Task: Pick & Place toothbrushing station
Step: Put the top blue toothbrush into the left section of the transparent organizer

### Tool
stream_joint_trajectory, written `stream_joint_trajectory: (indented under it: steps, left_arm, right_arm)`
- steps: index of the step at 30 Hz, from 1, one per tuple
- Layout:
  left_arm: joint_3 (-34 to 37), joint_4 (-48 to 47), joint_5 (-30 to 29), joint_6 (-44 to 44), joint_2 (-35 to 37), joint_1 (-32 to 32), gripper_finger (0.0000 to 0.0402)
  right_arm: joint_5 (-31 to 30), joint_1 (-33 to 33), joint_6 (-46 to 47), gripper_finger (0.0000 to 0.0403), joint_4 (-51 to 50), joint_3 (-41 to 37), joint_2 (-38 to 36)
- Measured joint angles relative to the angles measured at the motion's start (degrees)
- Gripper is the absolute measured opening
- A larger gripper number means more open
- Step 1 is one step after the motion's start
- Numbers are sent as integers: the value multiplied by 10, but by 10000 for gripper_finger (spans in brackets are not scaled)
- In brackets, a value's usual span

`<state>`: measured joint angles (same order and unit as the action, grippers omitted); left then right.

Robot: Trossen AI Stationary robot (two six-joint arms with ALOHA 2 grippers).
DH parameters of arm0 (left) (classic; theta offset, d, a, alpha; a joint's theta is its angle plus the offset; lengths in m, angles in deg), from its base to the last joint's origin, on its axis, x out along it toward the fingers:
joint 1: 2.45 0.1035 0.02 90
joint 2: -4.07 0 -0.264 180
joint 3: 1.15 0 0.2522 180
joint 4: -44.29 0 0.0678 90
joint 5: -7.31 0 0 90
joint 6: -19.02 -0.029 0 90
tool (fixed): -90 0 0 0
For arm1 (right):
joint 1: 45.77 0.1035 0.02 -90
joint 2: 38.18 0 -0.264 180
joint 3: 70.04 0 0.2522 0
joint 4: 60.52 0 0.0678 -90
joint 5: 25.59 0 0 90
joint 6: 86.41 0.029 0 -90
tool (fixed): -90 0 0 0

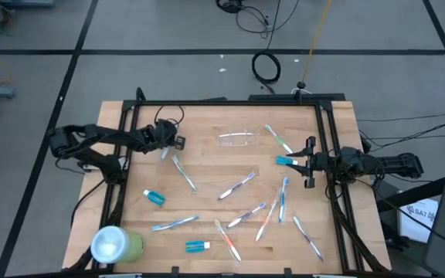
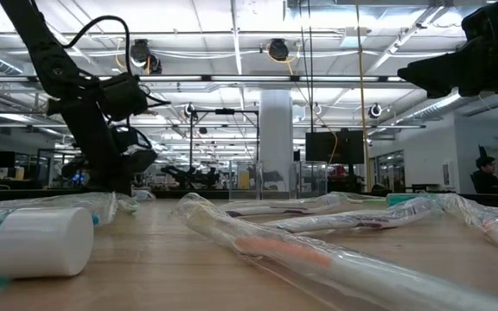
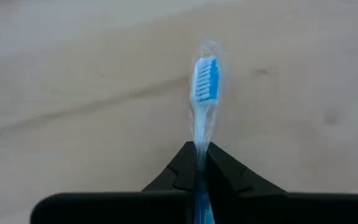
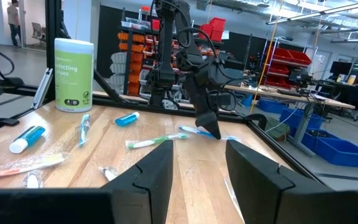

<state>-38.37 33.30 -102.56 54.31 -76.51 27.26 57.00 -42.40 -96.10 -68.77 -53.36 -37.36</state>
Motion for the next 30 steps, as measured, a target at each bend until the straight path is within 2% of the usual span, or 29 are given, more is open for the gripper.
stream_joint_trajectory:
  steps: [6,13,19,30]
  left_arm:
    - [0,63,3,-10,57,-41,10]
    - [0,255,36,-94,126,-124,3]
    - [-1,444,36,-183,123,-189,1]
    - [-2,574,30,-248,70,-204,1]
  right_arm:
    - [0,0,0,141,0,0,0]
    - [0,0,0,141,0,0,0]
    - [0,0,0,141,0,0,0]
    - [0,0,2,141,0,0,0]
